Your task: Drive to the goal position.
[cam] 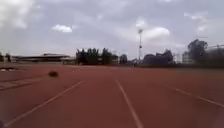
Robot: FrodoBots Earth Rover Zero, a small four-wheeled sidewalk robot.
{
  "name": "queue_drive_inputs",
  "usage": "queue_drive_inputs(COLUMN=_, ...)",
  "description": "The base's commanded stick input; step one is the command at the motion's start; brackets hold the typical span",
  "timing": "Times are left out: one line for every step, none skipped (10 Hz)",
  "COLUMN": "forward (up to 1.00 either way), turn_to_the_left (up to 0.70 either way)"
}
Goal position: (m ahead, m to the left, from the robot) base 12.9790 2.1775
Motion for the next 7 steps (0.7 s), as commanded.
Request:
queue_drive_inputs(forward=0.45, turn_to_the_left=0.00)
queue_drive_inputs(forward=0.45, turn_to_the_left=0.00)
queue_drive_inputs(forward=0.45, turn_to_the_left=0.00)
queue_drive_inputs(forward=0.45, turn_to_the_left=0.00)
queue_drive_inputs(forward=0.45, turn_to_the_left=0.00)
queue_drive_inputs(forward=0.45, turn_to_the_left=0.00)
queue_drive_inputs(forward=0.45, turn_to_the_left=0.00)
